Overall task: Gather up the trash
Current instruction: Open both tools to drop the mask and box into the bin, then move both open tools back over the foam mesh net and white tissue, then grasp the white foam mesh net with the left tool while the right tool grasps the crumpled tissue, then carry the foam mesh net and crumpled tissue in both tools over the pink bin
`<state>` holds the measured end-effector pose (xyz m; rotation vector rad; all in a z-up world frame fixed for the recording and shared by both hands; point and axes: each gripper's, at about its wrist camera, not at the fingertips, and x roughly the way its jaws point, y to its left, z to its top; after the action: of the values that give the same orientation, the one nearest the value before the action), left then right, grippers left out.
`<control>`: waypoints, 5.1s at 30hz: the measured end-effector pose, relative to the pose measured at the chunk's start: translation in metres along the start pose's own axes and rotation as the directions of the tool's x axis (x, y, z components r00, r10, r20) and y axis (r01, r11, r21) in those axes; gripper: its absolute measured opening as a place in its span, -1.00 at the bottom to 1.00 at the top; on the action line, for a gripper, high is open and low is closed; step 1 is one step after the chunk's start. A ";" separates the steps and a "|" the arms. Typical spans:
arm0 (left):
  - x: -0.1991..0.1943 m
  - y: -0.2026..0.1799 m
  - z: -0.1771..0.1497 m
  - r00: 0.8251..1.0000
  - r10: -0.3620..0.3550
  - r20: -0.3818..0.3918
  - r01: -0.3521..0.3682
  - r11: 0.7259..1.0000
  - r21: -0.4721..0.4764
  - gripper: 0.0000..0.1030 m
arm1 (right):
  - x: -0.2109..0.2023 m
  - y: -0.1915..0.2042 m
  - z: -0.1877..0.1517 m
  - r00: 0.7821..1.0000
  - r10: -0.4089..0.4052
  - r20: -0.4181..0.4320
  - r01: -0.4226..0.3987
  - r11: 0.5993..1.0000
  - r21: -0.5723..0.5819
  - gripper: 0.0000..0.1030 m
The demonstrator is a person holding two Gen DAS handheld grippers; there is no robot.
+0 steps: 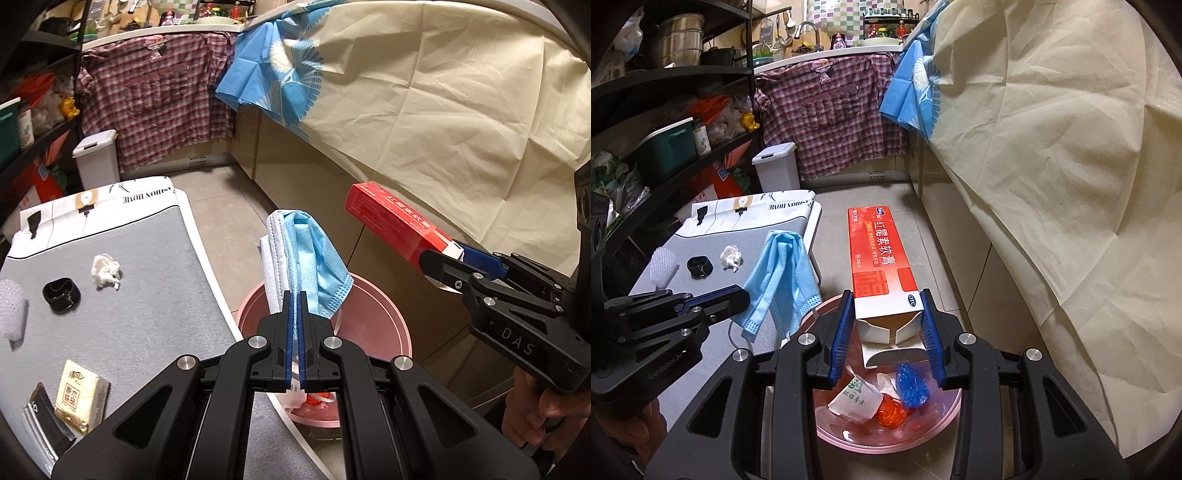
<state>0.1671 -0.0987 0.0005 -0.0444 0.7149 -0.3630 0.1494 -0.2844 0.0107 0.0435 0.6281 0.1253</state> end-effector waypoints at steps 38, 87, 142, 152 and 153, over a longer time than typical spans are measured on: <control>-0.047 0.063 0.005 0.997 0.046 0.065 -0.040 0.996 -0.085 -0.51 | -0.007 0.027 0.004 0.997 0.018 0.079 -0.018 1.000 0.000 0.03; -0.077 0.342 -0.053 0.900 0.430 -0.071 -0.415 0.794 -0.445 -0.23 | 0.193 0.252 0.033 0.924 0.360 -0.128 -0.373 0.922 -0.100 -0.54; -0.076 0.311 -0.036 0.910 0.411 -0.050 -0.397 0.834 -0.384 -0.77 | 0.151 0.252 0.040 0.928 0.362 -0.088 -0.373 0.904 -0.207 -0.94; -0.098 0.274 -0.026 0.923 0.385 0.012 -0.357 0.867 -0.348 -0.77 | 0.094 0.225 0.050 0.927 0.375 -0.030 -0.372 0.903 -0.214 -0.94; -0.100 0.271 -0.025 0.924 0.381 0.017 -0.352 0.869 -0.347 -0.77 | 0.088 0.221 0.053 0.926 0.376 -0.025 -0.372 0.904 -0.212 -0.94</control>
<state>0.1653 0.1908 0.0010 -0.2455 0.6776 0.1322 0.2280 -0.0536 0.0199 -0.0434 0.5817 0.5650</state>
